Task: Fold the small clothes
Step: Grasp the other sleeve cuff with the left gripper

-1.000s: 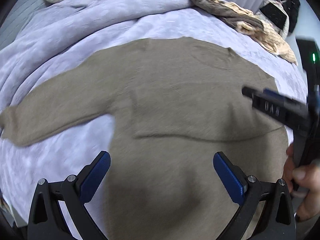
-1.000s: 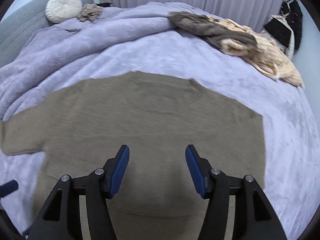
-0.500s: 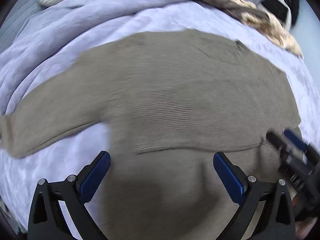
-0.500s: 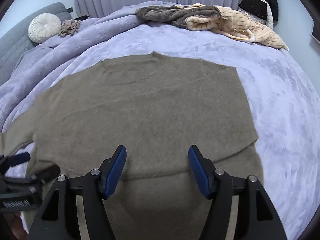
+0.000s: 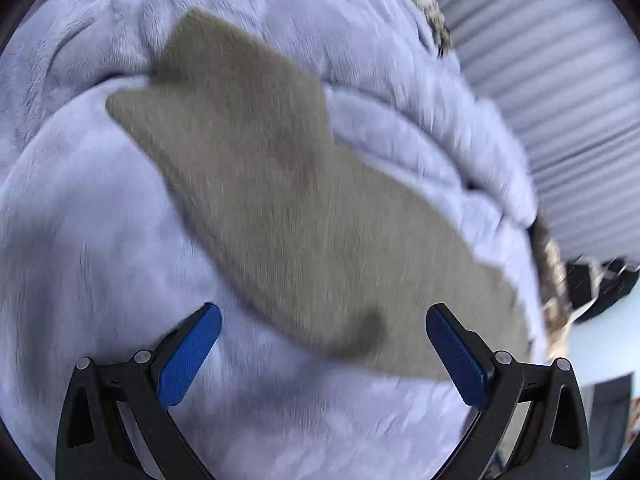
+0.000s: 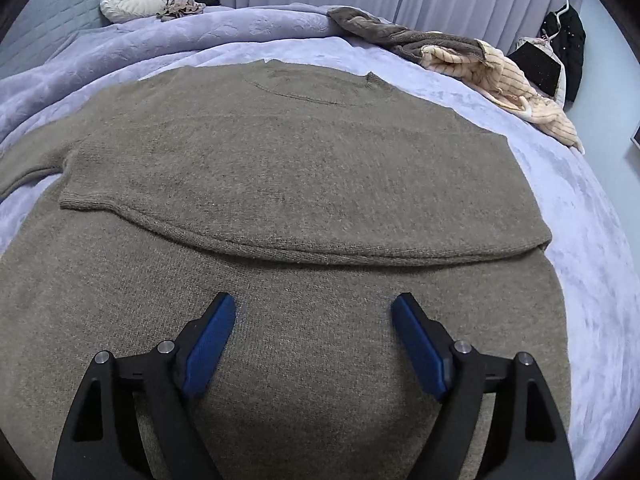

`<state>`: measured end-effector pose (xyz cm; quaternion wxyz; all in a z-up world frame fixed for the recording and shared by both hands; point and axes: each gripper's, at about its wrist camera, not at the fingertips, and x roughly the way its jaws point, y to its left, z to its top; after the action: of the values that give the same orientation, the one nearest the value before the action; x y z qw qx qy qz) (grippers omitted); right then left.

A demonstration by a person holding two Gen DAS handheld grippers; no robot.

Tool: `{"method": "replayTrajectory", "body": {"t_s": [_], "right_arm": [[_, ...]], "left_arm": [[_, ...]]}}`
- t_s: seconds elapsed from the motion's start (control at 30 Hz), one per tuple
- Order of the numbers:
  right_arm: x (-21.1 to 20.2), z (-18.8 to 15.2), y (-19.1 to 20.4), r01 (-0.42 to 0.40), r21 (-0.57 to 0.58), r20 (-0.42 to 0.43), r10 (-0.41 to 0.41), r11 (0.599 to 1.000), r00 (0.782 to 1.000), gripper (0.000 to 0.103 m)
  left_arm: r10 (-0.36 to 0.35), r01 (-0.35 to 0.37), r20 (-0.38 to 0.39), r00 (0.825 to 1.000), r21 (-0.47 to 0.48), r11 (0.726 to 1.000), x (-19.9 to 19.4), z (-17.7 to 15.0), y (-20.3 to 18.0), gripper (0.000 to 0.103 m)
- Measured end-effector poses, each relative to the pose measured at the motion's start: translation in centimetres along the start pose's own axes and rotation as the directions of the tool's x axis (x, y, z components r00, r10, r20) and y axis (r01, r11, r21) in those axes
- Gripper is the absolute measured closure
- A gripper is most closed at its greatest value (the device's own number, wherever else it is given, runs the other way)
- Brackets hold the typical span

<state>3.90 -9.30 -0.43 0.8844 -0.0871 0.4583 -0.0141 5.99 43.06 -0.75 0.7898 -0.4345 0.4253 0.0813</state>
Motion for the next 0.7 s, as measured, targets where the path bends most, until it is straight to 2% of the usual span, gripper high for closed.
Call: {"method": "replayTrajectory", "body": {"t_s": [0.13, 0.2, 0.27, 0.33, 0.37, 0.4, 0.53, 0.63, 0.7], "right_arm": [[-0.1, -0.4, 0.2, 0.024, -0.017, 0.004, -0.024, 1.0, 1.0, 0.019], [-0.2, -0.3, 0.3, 0.03, -0.019, 0.005, -0.029, 0.999, 1.0, 0.019], [-0.1, -0.3, 0.3, 0.03, -0.018, 0.005, -0.03, 0.999, 1.0, 0.019], [-0.1, -0.3, 0.4, 0.035, -0.019, 0.005, -0.034, 0.999, 0.999, 0.019], [-0.1, -0.3, 0.5, 0.039, -0.02, 0.006, -0.039, 0.999, 0.999, 0.018], [-0.1, -0.3, 0.5, 0.049, -0.02, 0.006, -0.049, 0.999, 0.999, 0.016], [-0.1, -0.3, 0.6, 0.058, -0.018, 0.005, -0.058, 0.998, 0.998, 0.015], [-0.1, -0.3, 0.7, 0.067, -0.022, 0.005, -0.067, 0.998, 0.998, 0.015], [-0.1, -0.3, 0.8, 0.072, -0.024, 0.006, -0.072, 0.997, 0.997, 0.015]], "left_arm": [[-0.14, 0.147, 0.073, 0.988, -0.115, 0.982, 0.2, 2.7, 2.5, 0.001], [-0.188, 0.205, 0.119, 0.975, -0.151, 0.967, -0.2, 3.2, 3.6, 0.009], [-0.221, 0.245, 0.147, 0.964, -0.167, 0.955, -0.1, 3.4, 4.4, 0.035], [-0.246, 0.272, 0.15, 0.958, -0.194, 0.943, 0.4, 3.5, 5.2, 0.047], [-0.244, 0.271, 0.151, 0.958, -0.197, 0.942, 0.7, 3.4, 5.6, 0.058], [-0.241, 0.269, 0.157, 0.958, -0.195, 0.943, 0.7, 3.4, 6.1, 0.063], [-0.282, 0.321, 0.194, 0.94, -0.211, 0.923, 1.0, 3.2, 7.4, 0.067], [-0.279, 0.322, 0.201, 0.939, -0.233, 0.918, 0.2, 2.7, 9.1, 0.067], [-0.297, 0.346, 0.216, 0.93, -0.243, 0.906, -0.1, 2.5, 9.3, 0.067]]}}
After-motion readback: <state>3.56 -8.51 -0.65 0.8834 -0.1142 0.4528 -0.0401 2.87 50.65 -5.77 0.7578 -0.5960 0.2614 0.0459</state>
